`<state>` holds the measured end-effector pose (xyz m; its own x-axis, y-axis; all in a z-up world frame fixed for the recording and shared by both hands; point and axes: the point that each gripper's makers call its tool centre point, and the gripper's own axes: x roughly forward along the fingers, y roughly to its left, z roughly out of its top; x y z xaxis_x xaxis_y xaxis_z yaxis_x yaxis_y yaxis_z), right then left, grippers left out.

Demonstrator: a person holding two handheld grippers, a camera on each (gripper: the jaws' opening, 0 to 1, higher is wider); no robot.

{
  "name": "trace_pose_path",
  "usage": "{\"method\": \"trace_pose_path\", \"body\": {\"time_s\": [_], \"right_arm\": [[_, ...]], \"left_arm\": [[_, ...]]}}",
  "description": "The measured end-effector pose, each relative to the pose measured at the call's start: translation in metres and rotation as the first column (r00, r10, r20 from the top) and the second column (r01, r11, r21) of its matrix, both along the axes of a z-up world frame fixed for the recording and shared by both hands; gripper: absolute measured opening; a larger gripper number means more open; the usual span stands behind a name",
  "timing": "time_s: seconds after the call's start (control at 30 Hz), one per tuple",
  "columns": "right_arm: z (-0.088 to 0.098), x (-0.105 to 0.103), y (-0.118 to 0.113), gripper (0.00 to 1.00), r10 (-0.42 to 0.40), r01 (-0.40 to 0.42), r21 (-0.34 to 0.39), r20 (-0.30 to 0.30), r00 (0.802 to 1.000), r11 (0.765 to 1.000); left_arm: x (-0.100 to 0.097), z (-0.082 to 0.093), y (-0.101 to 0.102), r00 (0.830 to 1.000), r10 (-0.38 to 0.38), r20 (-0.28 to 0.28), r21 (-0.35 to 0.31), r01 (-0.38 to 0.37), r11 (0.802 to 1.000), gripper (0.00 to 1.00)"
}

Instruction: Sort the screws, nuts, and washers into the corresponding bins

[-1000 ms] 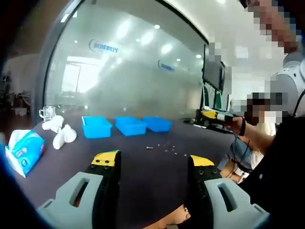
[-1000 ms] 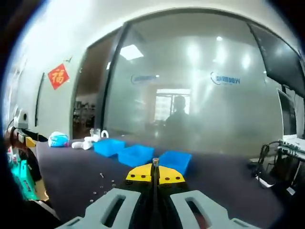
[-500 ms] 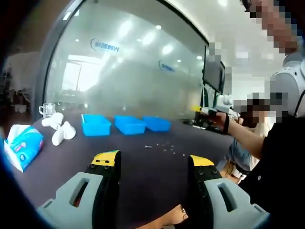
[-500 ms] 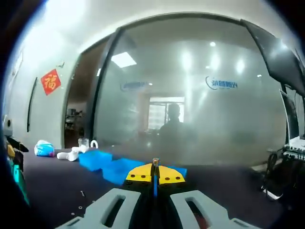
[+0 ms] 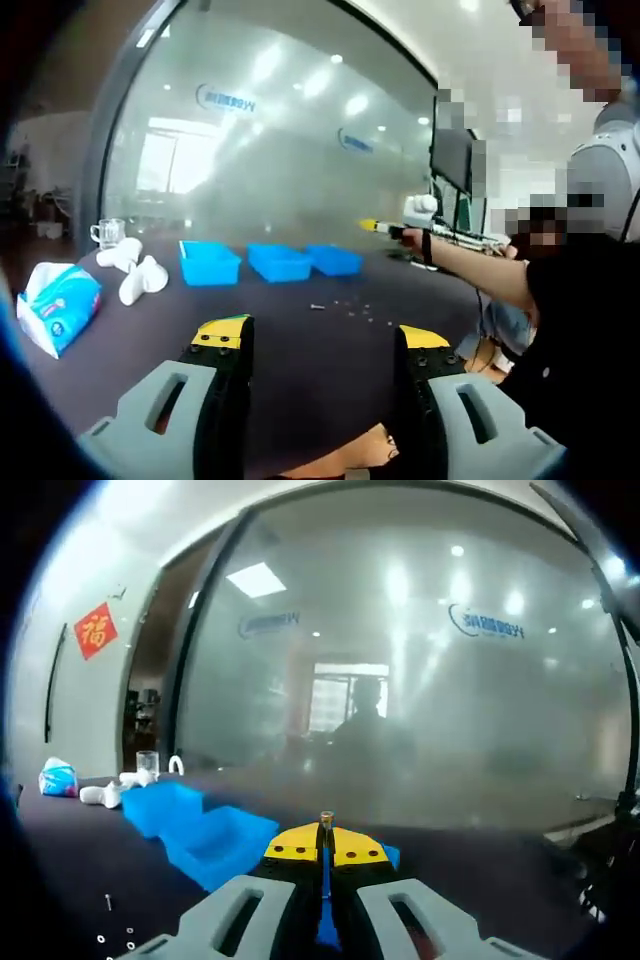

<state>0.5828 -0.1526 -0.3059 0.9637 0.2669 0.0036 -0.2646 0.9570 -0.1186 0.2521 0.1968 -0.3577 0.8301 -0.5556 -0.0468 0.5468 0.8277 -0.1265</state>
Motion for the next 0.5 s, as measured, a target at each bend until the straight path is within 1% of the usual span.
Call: {"method": "trace_pose_path", "body": {"time_s": [0.13,0.17,0.23,0.5], "right_arm": [[-0.001,0.018,0.006,0.00,0.002,-0.002,-0.018,-0.025,1.000,1.000],[-0.004,0.023,0.008,0.00,0.003,-0.004,-0.030,-0.041,0.999,1.000],[-0.005,0.028,0.010,0.00,0.004,-0.006,-0.046,-0.049,0.999,0.999],[-0.016,0.032,0.014,0.00,0.005,-0.010,-0.061,-0.087,0.996,0.998]], "left_arm": [[-0.001,0.002,0.003,1.000,0.013,0.003,-0.001,-0.013,1.000,0.55],[-0.002,0.003,0.003,1.000,0.017,0.005,-0.002,-0.017,1.000,0.55],[-0.003,0.004,0.004,1.000,0.022,0.008,-0.004,-0.022,1.000,0.55],[-0.006,0.005,0.006,0.999,0.033,0.013,-0.005,-0.033,0.999,0.55]]}}
